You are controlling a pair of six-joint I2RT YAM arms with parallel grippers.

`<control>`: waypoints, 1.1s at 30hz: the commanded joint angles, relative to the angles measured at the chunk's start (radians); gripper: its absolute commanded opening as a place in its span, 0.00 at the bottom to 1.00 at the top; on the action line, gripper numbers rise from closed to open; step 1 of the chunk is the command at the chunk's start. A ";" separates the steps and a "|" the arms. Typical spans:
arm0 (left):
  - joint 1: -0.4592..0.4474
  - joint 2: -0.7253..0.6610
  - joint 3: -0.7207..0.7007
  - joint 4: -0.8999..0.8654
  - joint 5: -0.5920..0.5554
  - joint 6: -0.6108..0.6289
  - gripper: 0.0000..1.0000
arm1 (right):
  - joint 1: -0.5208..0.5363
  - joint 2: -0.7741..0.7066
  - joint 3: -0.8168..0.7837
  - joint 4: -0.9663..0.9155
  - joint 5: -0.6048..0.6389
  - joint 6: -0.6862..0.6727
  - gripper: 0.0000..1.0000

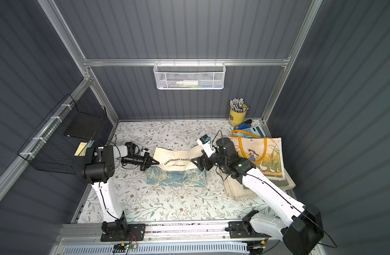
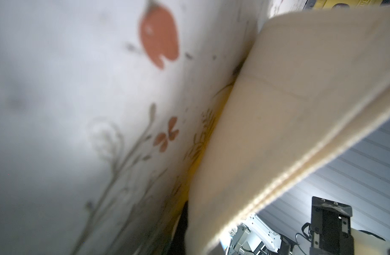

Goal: Put away the canvas bag
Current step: Press the canvas bag at the center of the board, then pick up the canvas bag from the center of the board.

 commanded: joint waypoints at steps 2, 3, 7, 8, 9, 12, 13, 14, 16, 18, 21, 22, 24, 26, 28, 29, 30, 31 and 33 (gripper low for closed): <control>-0.007 -0.050 0.000 -0.025 -0.063 0.038 0.00 | -0.044 0.236 0.050 -0.059 -0.132 0.192 0.76; -0.007 -0.051 0.002 -0.031 -0.064 0.041 0.00 | -0.043 0.294 0.063 -0.096 -0.135 0.192 0.67; -0.007 -0.052 -0.001 -0.051 -0.073 0.059 0.00 | -0.042 0.397 0.005 -0.110 -0.161 0.185 0.43; -0.007 -0.052 -0.002 -0.052 -0.074 0.060 0.00 | -0.044 0.405 -0.018 -0.109 -0.164 0.180 0.42; -0.007 -0.052 -0.006 -0.048 -0.074 0.057 0.00 | -0.045 0.411 -0.038 -0.106 -0.161 0.177 0.41; -0.007 -0.052 -0.024 -0.022 -0.064 0.043 0.00 | -0.069 0.457 -0.077 -0.112 -0.166 0.191 0.41; -0.007 -0.053 -0.031 -0.015 -0.060 0.039 0.00 | -0.079 0.477 -0.082 -0.113 -0.166 0.199 0.39; -0.007 -0.055 -0.039 -0.011 -0.057 0.040 0.00 | -0.086 0.495 -0.088 -0.107 -0.165 0.207 0.39; -0.007 -0.058 -0.049 -0.008 -0.054 0.051 0.00 | -0.091 0.529 -0.085 -0.106 -0.153 0.216 0.39; -0.007 -0.063 -0.058 0.001 -0.045 0.062 0.00 | -0.096 0.541 -0.073 -0.105 -0.173 0.217 0.41; -0.007 -0.058 -0.044 -0.023 -0.057 0.094 0.00 | -0.110 0.455 -0.072 -0.072 -0.128 0.286 0.58; -0.007 -0.054 -0.037 -0.037 -0.059 0.107 0.00 | -0.116 0.416 -0.069 -0.072 -0.095 0.306 0.61; -0.006 -0.048 -0.022 -0.057 -0.073 0.120 0.00 | -0.128 0.371 -0.062 -0.082 -0.025 0.333 0.67; -0.007 -0.044 -0.009 -0.069 -0.074 0.127 0.00 | -0.145 0.372 -0.040 -0.115 0.005 0.339 0.67; -0.007 -0.045 -0.006 -0.069 -0.076 0.128 0.00 | -0.156 0.416 -0.027 -0.158 0.019 0.341 0.67; -0.007 -0.046 -0.004 -0.069 -0.076 0.127 0.00 | -0.162 0.446 -0.015 -0.181 0.017 0.337 0.67; -0.007 -0.050 -0.004 -0.070 -0.080 0.126 0.00 | -0.160 0.469 -0.014 -0.179 0.003 0.333 0.67; -0.007 -0.052 -0.005 -0.069 -0.079 0.126 0.00 | -0.160 0.490 -0.019 -0.169 -0.011 0.335 0.67; -0.007 -0.054 -0.007 -0.066 -0.082 0.123 0.00 | -0.160 0.523 -0.025 -0.143 -0.029 0.335 0.68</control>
